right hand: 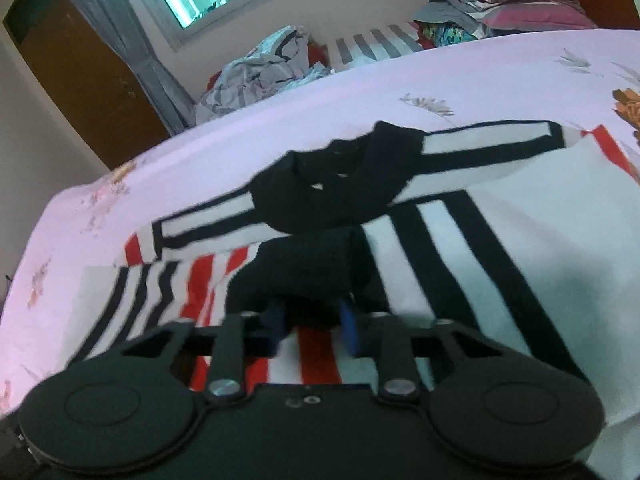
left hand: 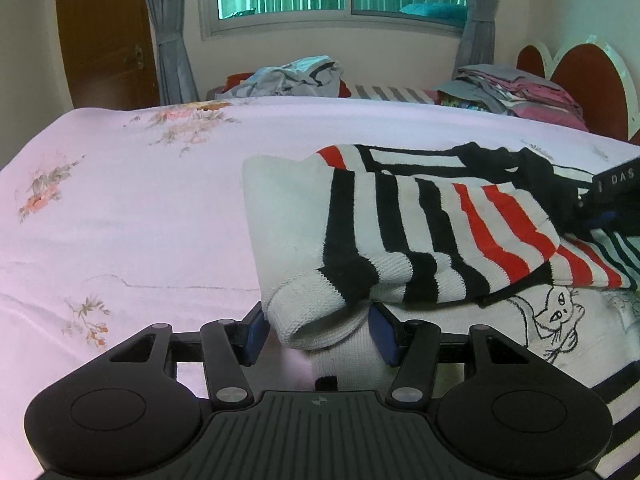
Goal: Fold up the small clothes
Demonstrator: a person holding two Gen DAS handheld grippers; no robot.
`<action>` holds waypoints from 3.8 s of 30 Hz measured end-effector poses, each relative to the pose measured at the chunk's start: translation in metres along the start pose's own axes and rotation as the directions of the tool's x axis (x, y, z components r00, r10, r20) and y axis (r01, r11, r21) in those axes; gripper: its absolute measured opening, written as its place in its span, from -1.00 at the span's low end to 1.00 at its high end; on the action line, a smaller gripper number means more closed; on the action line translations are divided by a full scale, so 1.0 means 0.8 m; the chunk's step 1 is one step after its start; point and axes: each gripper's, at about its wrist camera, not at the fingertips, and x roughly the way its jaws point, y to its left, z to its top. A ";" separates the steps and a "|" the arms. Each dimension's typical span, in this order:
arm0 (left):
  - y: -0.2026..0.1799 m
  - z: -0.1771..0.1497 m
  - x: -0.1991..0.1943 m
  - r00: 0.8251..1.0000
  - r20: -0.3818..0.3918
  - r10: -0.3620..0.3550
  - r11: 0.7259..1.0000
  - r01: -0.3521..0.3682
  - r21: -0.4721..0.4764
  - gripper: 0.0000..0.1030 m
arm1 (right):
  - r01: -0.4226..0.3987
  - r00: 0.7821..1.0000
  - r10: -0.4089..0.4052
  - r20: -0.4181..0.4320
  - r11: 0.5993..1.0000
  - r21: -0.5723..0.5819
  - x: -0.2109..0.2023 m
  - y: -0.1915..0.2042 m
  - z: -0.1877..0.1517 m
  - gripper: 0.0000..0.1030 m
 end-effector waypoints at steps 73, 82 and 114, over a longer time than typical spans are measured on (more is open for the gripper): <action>0.033 0.071 0.050 0.986 -0.044 -0.159 0.954 0.142 -0.264 0.44 | 0.133 0.990 -0.139 0.037 0.983 0.126 -0.056 -0.110 0.002 -0.39; 0.026 0.106 0.124 0.991 -0.050 -0.127 0.956 0.109 -0.273 -0.33 | 0.160 0.984 -0.159 0.084 0.987 -0.007 -0.063 -0.093 0.007 -0.91; -0.051 0.031 0.038 0.986 -0.039 -0.163 0.985 0.161 -0.059 -0.37 | 0.203 0.979 -0.197 0.049 0.945 -0.257 -0.046 -0.048 -0.016 -0.62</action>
